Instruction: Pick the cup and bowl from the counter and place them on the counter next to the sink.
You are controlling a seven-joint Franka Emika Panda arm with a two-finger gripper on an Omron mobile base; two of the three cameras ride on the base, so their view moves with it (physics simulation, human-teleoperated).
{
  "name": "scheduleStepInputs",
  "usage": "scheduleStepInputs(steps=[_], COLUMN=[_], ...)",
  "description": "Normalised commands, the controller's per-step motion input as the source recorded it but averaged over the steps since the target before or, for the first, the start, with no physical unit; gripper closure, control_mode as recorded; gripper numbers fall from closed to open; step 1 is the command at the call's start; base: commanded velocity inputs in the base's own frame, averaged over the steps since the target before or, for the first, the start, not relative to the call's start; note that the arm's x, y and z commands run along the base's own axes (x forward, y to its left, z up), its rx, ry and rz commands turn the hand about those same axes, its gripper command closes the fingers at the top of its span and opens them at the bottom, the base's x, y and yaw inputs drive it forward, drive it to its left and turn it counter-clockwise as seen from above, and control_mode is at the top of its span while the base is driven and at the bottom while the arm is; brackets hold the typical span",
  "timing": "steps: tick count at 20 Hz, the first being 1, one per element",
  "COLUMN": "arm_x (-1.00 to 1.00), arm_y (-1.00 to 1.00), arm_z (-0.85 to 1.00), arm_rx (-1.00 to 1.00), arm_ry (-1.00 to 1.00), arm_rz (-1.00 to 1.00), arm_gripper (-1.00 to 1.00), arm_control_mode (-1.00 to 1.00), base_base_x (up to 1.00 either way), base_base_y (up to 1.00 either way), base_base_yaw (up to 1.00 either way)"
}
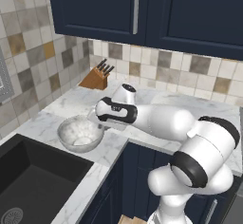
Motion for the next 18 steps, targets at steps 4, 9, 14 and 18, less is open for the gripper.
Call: scheduleStepInputs(steps=[4, 9, 14, 18], arm_x=[0.08, 0.07, 0.12, 0.17], arm_y=[0.0, 0.0, 0.01, 0.07], arm_z=[-0.1, -0.04, -0.05, -0.19], arm_rx=[-0.02, -0.01, -0.02, -0.01], arm_ry=[0.0, 0.0, 0.0, 0.0], arm_rz=[-0.05, -0.04, -0.05, -0.06], arm_gripper=[1.0, 1.0, 1.0, 1.0], arm_control_mode=[-1.0, -1.0, -1.0, -1.0], base_base_x=[0.0, 0.0, 0.0, 0.0], base_base_y=[0.0, 0.0, 0.0, 0.0], base_base_yaw=[0.0, 0.0, 0.0, 0.0])
